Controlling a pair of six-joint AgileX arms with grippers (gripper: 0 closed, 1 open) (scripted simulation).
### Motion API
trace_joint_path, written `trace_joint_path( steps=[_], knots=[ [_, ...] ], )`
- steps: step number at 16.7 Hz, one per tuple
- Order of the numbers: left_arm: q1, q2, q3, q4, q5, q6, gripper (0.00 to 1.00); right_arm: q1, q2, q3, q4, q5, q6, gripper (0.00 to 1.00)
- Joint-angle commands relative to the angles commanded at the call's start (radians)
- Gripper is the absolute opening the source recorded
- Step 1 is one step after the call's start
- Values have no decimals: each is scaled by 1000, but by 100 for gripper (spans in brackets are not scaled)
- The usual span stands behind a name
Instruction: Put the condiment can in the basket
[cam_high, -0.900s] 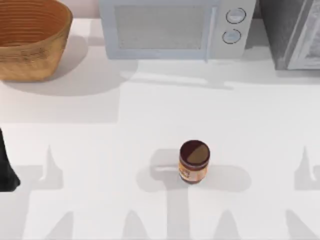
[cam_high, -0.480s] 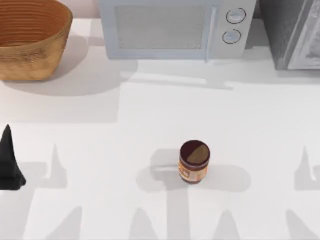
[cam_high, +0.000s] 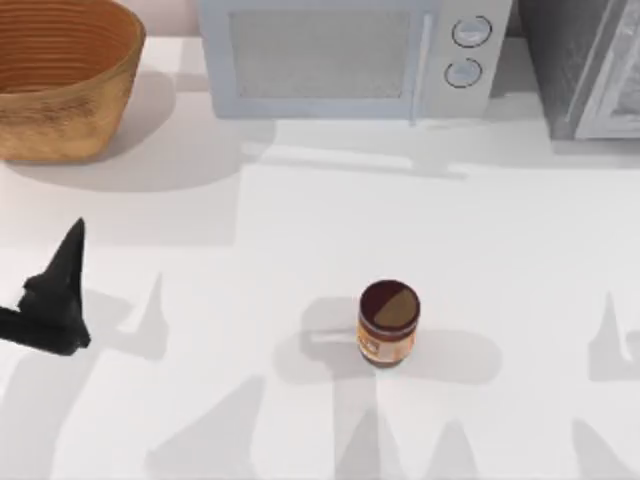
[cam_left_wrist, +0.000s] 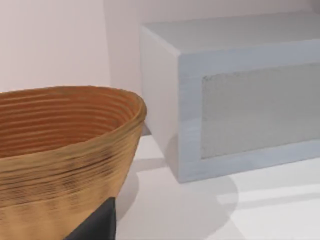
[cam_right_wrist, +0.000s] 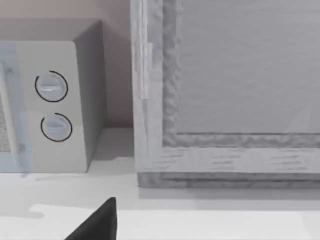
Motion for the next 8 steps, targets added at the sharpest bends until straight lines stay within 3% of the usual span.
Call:
trace_joint_path(
  steps=[8],
  knots=[
    [-65, 386, 80, 233, 169, 19, 100, 0, 0, 0, 0, 0, 0, 100]
  ],
)
